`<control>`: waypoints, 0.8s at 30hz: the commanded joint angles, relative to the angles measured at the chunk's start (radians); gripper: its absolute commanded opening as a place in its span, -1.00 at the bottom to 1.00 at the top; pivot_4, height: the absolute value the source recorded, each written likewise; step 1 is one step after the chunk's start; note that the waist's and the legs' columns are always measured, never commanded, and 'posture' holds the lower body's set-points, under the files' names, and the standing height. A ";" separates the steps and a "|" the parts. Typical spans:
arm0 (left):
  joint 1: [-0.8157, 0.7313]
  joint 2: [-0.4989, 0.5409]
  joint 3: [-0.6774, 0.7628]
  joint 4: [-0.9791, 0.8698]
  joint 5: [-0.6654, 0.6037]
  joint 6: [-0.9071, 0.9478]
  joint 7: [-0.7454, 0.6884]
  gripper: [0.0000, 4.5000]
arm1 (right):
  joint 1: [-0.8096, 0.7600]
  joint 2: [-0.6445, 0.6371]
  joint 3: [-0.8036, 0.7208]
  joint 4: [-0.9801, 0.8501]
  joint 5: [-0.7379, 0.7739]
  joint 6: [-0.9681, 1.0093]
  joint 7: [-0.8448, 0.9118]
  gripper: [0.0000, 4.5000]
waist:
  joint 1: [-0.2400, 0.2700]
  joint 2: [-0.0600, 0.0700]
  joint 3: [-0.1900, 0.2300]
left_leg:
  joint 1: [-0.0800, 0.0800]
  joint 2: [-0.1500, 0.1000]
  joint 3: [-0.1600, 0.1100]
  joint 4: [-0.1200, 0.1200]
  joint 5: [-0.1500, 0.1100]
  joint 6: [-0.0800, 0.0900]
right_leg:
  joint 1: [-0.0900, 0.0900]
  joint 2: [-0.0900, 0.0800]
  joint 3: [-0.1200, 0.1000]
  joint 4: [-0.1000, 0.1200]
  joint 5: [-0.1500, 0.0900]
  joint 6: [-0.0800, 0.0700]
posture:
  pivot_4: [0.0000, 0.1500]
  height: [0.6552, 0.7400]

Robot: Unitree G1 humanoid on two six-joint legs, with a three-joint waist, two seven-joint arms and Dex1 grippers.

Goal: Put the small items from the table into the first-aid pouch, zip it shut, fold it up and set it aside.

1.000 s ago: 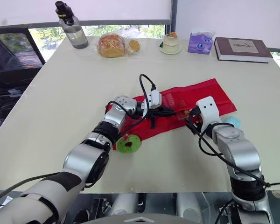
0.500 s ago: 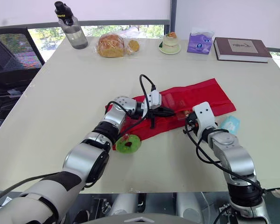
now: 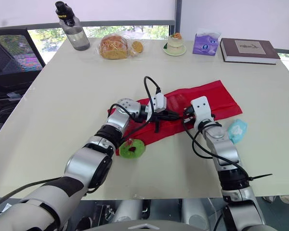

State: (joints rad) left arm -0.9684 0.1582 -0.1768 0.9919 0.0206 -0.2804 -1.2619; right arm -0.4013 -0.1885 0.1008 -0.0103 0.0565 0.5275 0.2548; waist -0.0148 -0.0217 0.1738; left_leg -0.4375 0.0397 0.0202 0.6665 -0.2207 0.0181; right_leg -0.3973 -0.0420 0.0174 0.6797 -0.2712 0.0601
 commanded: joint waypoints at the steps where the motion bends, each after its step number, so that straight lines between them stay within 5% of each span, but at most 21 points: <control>1: -0.013 -0.009 -0.007 -0.024 -0.007 -0.016 -0.009 -1.00 | -0.005 0.011 0.004 -0.018 0.000 -0.057 0.008 -0.96 | 0.001 0.000 0.000 | 0.000 0.000 0.000 0.000 0.000 0.000 | 0.000 0.000 0.000 0.000 0.000 0.000 | 1.00 1.00; 9: -0.021 0.036 -0.006 0.007 0.002 -0.036 -0.033 -1.00 | 0.168 -0.125 -0.037 -0.252 0.094 0.002 0.180 -0.96 | 0.003 0.000 0.000 | -0.001 0.000 0.000 0.000 0.000 0.000 | 0.000 0.000 0.000 -0.001 0.000 0.000 | 1.00 1.00; 21: -0.081 0.218 0.006 0.120 0.016 -0.106 -0.136 -1.00 | 0.558 -0.302 -0.297 -0.536 0.347 -0.244 0.439 -0.96 | -0.001 0.000 0.000 | 0.002 0.002 0.001 0.000 0.000 0.000 | 0.001 0.002 0.001 0.000 0.000 0.000 | 1.00 1.00; 23: -0.085 0.259 0.012 0.126 0.014 -0.105 -0.156 -1.00 | 0.620 -0.325 -0.386 -0.586 0.439 -0.223 0.464 -0.73 | -0.001 0.000 0.000 | 0.003 0.002 0.001 0.000 0.000 0.000 | 0.001 0.002 0.002 0.000 0.000 0.000 | 1.00 1.00; 24: -0.085 0.275 0.015 0.128 0.014 -0.104 -0.159 -1.00 | 0.646 -0.332 -0.423 -0.606 0.470 -0.219 0.469 -0.44 | -0.002 0.000 0.000 | 0.003 0.002 0.001 0.000 0.000 0.000 | 0.002 0.002 0.002 0.000 0.000 0.000 | 1.00 1.00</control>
State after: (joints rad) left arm -1.0357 0.4100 -0.1826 1.1153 0.0364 -0.3745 -1.4071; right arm 0.2261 -0.5105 -0.2522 -0.5488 0.4546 0.3079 0.7069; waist -0.0168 -0.0217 0.1738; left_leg -0.4339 0.0419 0.0215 0.6664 -0.2207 0.0181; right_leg -0.3952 -0.0396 0.0195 0.6798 -0.2713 0.0601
